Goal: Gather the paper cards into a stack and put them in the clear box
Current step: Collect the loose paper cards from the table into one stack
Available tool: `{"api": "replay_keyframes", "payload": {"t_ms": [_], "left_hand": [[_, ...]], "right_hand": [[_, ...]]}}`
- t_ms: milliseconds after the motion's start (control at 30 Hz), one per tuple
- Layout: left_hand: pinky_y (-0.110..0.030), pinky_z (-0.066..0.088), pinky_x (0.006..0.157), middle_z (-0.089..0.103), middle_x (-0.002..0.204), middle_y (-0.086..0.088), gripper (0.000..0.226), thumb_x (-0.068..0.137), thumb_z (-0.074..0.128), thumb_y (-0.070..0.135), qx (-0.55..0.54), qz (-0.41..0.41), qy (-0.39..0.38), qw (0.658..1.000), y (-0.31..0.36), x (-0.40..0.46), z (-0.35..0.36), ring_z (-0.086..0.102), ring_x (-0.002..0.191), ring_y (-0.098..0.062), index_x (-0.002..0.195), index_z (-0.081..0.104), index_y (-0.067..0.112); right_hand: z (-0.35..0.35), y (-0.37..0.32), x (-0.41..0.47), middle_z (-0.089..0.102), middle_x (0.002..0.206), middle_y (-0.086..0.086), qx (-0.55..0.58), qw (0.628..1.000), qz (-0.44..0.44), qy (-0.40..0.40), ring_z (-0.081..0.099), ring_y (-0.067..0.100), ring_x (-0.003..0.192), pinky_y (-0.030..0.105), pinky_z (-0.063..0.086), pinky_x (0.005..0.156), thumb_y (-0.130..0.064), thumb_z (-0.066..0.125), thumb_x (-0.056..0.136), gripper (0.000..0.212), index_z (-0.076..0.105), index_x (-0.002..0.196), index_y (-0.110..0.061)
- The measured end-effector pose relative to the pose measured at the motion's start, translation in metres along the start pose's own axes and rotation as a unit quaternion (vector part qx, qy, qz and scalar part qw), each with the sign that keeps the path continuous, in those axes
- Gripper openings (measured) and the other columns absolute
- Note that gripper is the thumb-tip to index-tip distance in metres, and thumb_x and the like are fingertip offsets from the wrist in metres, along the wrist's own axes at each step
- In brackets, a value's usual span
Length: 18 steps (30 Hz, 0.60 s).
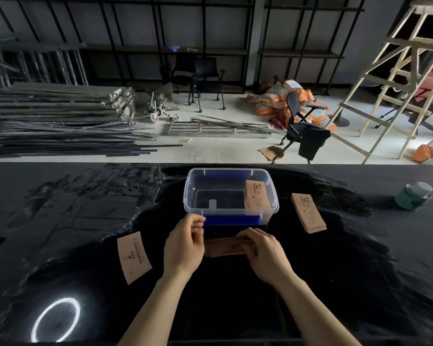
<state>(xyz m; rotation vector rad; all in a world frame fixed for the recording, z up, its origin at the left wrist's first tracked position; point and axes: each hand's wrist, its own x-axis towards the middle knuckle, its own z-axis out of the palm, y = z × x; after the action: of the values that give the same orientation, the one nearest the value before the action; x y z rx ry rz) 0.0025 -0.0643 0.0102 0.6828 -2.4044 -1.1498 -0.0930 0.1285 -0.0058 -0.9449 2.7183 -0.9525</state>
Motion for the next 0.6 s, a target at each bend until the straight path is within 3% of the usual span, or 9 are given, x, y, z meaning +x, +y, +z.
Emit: {"api": "replay_keyframes", "payload": {"t_ms": [100, 167, 233, 333, 467, 533, 600], "left_hand": [[-0.037, 0.053, 0.095, 0.068, 0.12, 0.003, 0.029, 0.092, 0.07, 0.018, 0.104, -0.087, 0.116, 0.984, -0.024, -0.001, -0.025, 0.065, 0.112, -0.019, 0.119, 0.062, 0.026], [-0.044, 0.045, 0.103, 0.064, 0.13, -0.006, 0.04, 0.087, 0.073, 0.024, 0.189, -0.139, 0.153, 0.96, -0.039, -0.004, -0.044, 0.057, 0.123, -0.029, 0.125, 0.06, 0.022], [-0.05, 0.04, 0.107, 0.059, 0.139, -0.014, 0.05, 0.085, 0.072, 0.031, 0.247, -0.194, 0.146, 0.938, -0.055, -0.006, -0.061, 0.05, 0.13, -0.036, 0.131, 0.055, 0.018], [-0.05, 0.038, 0.109, 0.059, 0.141, -0.018, 0.061, 0.086, 0.06, 0.048, 0.32, -0.267, 0.093, 0.904, -0.07, -0.01, -0.075, 0.048, 0.132, -0.038, 0.137, 0.049, 0.016], [-0.047, 0.039, 0.103, 0.066, 0.129, -0.009, 0.072, 0.078, 0.06, 0.064, 0.357, -0.27, 0.051, 0.893, -0.071, -0.016, -0.073, 0.055, 0.124, -0.032, 0.134, 0.051, 0.02], [-0.046, 0.04, 0.104, 0.065, 0.129, -0.008, 0.071, 0.078, 0.065, 0.058, 0.337, -0.262, 0.054, 0.903, -0.067, -0.017, -0.071, 0.056, 0.123, -0.03, 0.137, 0.05, 0.022], [-0.044, 0.043, 0.102, 0.063, 0.127, -0.004, 0.061, 0.08, 0.074, 0.038, 0.275, -0.239, 0.066, 0.929, -0.064, -0.017, -0.071, 0.059, 0.116, -0.027, 0.135, 0.049, 0.027]], "right_hand": [[0.007, -0.01, 0.007, 0.075, 0.111, -0.01, -0.002, 1.0, -0.012, -0.011, 0.071, 0.014, 0.096, 0.026, 0.054, 0.075, -0.014, 0.068, 0.097, 0.023, 0.071, 0.113, -0.029], [0.012, -0.018, 0.009, 0.076, 0.111, -0.01, 0.002, 1.0, -0.021, -0.017, 0.071, 0.015, 0.096, 0.031, 0.057, 0.078, -0.015, 0.068, 0.097, 0.022, 0.07, 0.114, -0.029], [0.019, -0.026, 0.011, 0.076, 0.11, -0.01, 0.004, 0.999, -0.03, -0.016, 0.071, 0.016, 0.095, 0.037, 0.06, 0.08, -0.016, 0.068, 0.097, 0.022, 0.07, 0.114, -0.029], [0.028, -0.035, 0.014, 0.076, 0.108, -0.011, 0.009, 0.999, -0.04, -0.013, 0.071, 0.015, 0.093, 0.035, 0.06, 0.08, -0.015, 0.069, 0.096, 0.022, 0.07, 0.114, -0.028], [0.033, -0.039, 0.018, 0.075, 0.108, -0.013, 0.015, 0.999, -0.044, -0.028, 0.071, 0.011, 0.092, 0.034, 0.061, 0.081, -0.015, 0.07, 0.097, 0.024, 0.068, 0.114, -0.032], [0.032, -0.039, 0.019, 0.074, 0.108, -0.013, 0.014, 0.998, -0.045, -0.037, 0.07, 0.009, 0.093, 0.032, 0.061, 0.082, -0.015, 0.069, 0.098, 0.024, 0.068, 0.114, -0.033], [0.03, -0.037, 0.019, 0.074, 0.109, -0.013, 0.011, 0.998, -0.048, -0.043, 0.07, 0.009, 0.094, 0.031, 0.06, 0.082, -0.016, 0.069, 0.098, 0.023, 0.068, 0.114, -0.032]]}}
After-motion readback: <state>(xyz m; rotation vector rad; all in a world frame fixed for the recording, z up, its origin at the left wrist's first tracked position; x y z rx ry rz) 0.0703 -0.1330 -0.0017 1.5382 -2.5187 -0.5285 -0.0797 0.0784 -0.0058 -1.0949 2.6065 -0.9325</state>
